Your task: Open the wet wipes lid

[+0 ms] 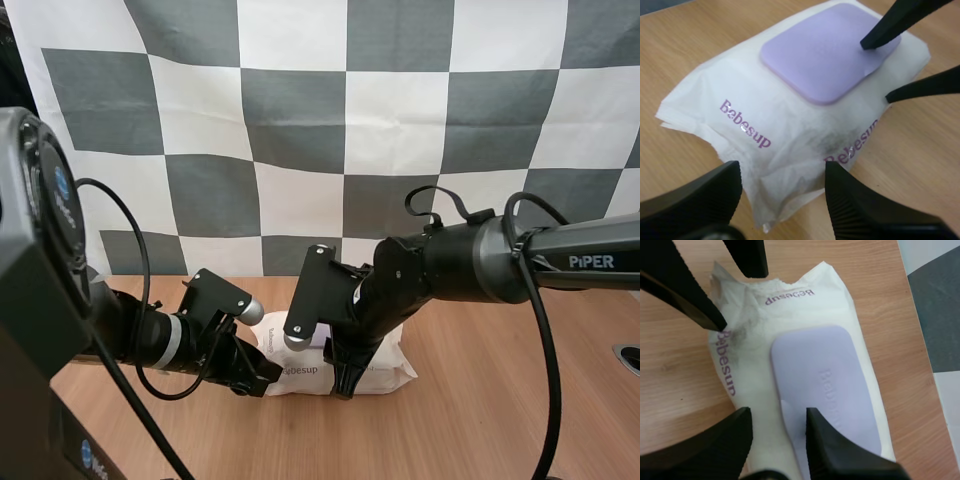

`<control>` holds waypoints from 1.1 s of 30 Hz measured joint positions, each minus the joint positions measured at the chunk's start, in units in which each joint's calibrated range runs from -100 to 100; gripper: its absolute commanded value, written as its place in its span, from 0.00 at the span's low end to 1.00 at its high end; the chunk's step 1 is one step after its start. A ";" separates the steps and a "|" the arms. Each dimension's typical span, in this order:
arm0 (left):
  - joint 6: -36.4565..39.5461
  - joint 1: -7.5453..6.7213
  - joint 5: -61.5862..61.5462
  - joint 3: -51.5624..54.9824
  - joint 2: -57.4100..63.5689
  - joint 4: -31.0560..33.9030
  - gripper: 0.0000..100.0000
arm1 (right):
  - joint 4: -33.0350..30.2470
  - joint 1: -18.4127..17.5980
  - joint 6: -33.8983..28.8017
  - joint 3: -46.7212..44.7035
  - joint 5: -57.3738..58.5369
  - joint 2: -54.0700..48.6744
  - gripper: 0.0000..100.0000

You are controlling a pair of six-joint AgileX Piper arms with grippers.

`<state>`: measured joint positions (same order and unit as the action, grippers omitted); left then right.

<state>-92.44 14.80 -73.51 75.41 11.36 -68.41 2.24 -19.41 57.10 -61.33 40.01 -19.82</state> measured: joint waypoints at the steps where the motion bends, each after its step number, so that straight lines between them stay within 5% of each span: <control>1: 0.00 0.00 0.00 0.00 0.00 -0.19 0.82 | -1.13 0.00 -1.04 0.00 -0.42 0.00 0.60; 27: 0.00 -0.14 -6.28 -2.05 -7.69 -1.67 0.81 | -7.69 0.00 -4.09 0.00 -1.81 0.42 0.60; 29: 0.00 -0.14 -6.28 -2.05 -7.69 -1.67 0.73 | -9.66 0.00 -5.64 0.00 -2.76 0.42 0.60; 33: 0.00 -0.14 -6.28 -2.05 -7.69 -1.67 0.38 | -10.94 0.00 -7.12 0.00 -3.37 1.00 0.60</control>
<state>-92.44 14.66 -79.78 73.37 3.67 -70.09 -8.70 -19.41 49.98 -61.33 36.64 -18.82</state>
